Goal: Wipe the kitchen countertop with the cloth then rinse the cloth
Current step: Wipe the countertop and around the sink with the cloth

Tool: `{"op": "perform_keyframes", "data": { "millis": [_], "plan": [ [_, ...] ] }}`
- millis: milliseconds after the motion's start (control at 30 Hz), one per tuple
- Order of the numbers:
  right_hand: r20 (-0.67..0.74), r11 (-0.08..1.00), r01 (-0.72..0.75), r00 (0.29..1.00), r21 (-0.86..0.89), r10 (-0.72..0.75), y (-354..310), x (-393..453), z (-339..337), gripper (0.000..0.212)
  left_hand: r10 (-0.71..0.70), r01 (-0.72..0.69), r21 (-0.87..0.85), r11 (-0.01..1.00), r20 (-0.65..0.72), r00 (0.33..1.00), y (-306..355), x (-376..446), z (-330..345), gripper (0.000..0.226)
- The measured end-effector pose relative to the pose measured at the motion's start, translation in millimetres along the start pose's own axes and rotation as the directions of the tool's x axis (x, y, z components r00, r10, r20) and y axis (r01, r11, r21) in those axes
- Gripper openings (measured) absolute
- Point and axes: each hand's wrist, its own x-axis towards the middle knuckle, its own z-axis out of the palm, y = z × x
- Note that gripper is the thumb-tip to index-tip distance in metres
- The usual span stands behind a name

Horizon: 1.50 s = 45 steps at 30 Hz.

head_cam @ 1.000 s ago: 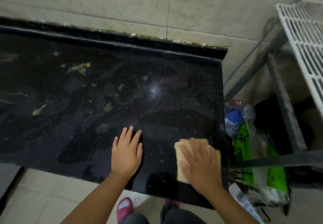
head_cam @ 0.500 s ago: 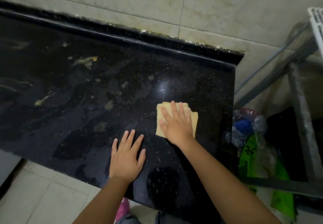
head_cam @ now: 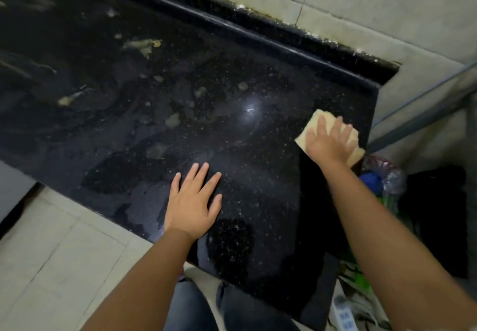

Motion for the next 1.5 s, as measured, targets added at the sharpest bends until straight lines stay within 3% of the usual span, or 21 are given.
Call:
{"op": "perform_keyframes", "data": {
  "millis": [67,167,233,333,433,500,567,667,733,833,933,1000,1100,1233,1333,1400,1500],
  "plan": [
    [0.056,0.998,0.056,0.997,-0.017,-0.055,-42.6,7.5,5.9,0.052,-0.005,0.005,0.003,1.000,-0.004,1.000,-2.5,-2.6,2.9,0.049],
    [0.054,0.933,0.358,0.933,-0.025,-0.356,-86.5,-22.8,22.8,0.051,0.009,-0.009,0.013,1.000,-0.007,1.000,-8.7,-3.3,4.2,0.049],
    [0.064,0.857,0.515,0.856,-0.013,-0.513,-87.3,-53.6,34.7,0.051,0.023,-0.023,0.027,0.999,0.002,1.000,-9.6,0.9,2.4,0.049],
    [0.108,0.752,0.657,0.753,-0.058,-0.649,-36.8,-97.2,48.3,0.058,0.039,-0.039,0.032,0.999,0.017,0.999,-7.6,0.5,2.3,0.051],
    [0.040,0.803,0.563,0.823,-0.194,-0.567,34.3,-99.3,43.8,0.055,0.020,-0.020,0.020,1.000,0.031,0.999,-1.9,0.2,-0.7,0.052],
    [-0.001,0.882,0.438,0.896,-0.173,-0.445,60.4,-76.5,26.0,0.066,0.004,-0.003,-0.020,1.000,0.027,1.000,-0.4,4.8,-2.2,0.050],
    [-0.011,0.951,0.288,0.957,-0.110,-0.291,61.1,-51.4,14.6,0.076,0.008,-0.008,-0.041,0.999,0.020,1.000,-1.7,7.2,-2.9,0.049],
    [-0.027,0.990,0.140,0.990,-0.006,-0.140,23.9,-31.7,15.6,0.054,0.015,-0.014,-0.039,0.999,0.035,0.999,-1.8,2.3,-1.3,0.049],
    [-0.009,0.986,0.164,0.986,-0.013,-0.165,-9.2,-33.4,20.7,0.050,0.002,0.001,-0.058,0.998,0.045,0.999,-0.6,-0.4,-1.3,0.049],
    [0.004,0.937,0.348,0.938,-0.022,-0.348,-49.9,-57.4,36.7,0.050,-0.009,0.012,-0.062,0.998,0.055,0.998,-3.3,-3.6,-0.8,0.050],
    [0.006,0.803,0.588,0.807,-0.101,-0.590,-49.5,-106.0,61.6,0.051,0.002,0.001,-0.044,0.999,0.080,0.997,-5.1,-9.6,2.4,0.050],
    [0.007,0.742,0.659,0.748,-0.123,-0.663,-19.6,-123.8,67.4,0.050,0.005,-0.001,-0.039,0.999,0.091,0.996,-0.9,-7.7,-1.1,0.050],
    [-0.034,0.814,0.554,0.823,-0.173,-0.567,44.5,-97.2,58.3,0.051,0.009,-0.009,0.007,1.000,0.078,0.997,4.2,3.6,-14.0,0.048],
    [-0.092,0.980,0.197,0.977,0.027,-0.194,84.2,-21.9,19.8,0.073,-0.028,0.028,-0.065,0.997,-0.006,1.000,7.0,28.3,-23.8,0.048],
    [-0.127,0.996,0.047,0.991,0.078,-0.036,64.5,34.4,-1.7,0.053,-0.122,0.119,-0.152,0.981,-0.008,0.993,13.4,55.2,-22.0,0.045],
    [-0.120,0.997,-0.034,0.992,0.074,0.043,46.9,63.9,-17.1,0.051,-0.110,0.109,-0.146,0.983,0.003,0.994,17.2,69.8,-14.6,0.045],
    [-0.051,1.000,-0.005,0.999,0.016,0.005,7.0,97.1,-31.6,0.051,-0.120,0.122,-0.146,0.982,0.019,0.993,18.8,78.9,-8.1,0.048]
  ]
}}
